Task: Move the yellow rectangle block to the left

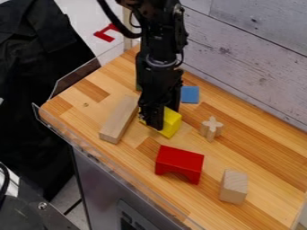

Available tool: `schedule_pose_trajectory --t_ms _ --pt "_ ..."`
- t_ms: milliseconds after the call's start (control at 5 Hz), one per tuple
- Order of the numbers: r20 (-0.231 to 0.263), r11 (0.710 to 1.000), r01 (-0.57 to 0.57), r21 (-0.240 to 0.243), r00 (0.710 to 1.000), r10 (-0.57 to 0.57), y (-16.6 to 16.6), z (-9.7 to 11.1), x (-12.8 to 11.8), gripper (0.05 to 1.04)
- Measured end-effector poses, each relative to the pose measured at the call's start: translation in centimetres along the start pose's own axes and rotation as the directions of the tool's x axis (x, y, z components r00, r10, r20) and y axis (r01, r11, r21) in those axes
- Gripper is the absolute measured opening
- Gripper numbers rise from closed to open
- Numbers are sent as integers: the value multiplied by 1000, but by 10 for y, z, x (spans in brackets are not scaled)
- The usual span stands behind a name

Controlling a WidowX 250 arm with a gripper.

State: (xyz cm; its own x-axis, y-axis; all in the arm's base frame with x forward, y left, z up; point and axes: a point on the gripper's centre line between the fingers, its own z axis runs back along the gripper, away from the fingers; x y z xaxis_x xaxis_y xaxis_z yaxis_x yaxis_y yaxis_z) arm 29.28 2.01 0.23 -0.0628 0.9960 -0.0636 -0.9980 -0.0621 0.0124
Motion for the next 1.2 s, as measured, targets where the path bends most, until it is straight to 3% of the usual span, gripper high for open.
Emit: schedule_pose_trajectory --t_ms 200,400,600,800,1000,1200 --pt "2 1000 -16 12 1000 16 -2 0 0 573" --pt "-6 1000 -24 15 1000 24 -2 -2 0 639" --pt "-15 999 24 32 1000 -24 -2 -6 -1 928" --pt "-4 997 69 28 998 -69 -2 -3 -1 1009" --pt "37 988 151 -30 988 -150 -7 22 -2 1002" --pt "169 954 297 -44 943 -286 -21 62 -10 999"
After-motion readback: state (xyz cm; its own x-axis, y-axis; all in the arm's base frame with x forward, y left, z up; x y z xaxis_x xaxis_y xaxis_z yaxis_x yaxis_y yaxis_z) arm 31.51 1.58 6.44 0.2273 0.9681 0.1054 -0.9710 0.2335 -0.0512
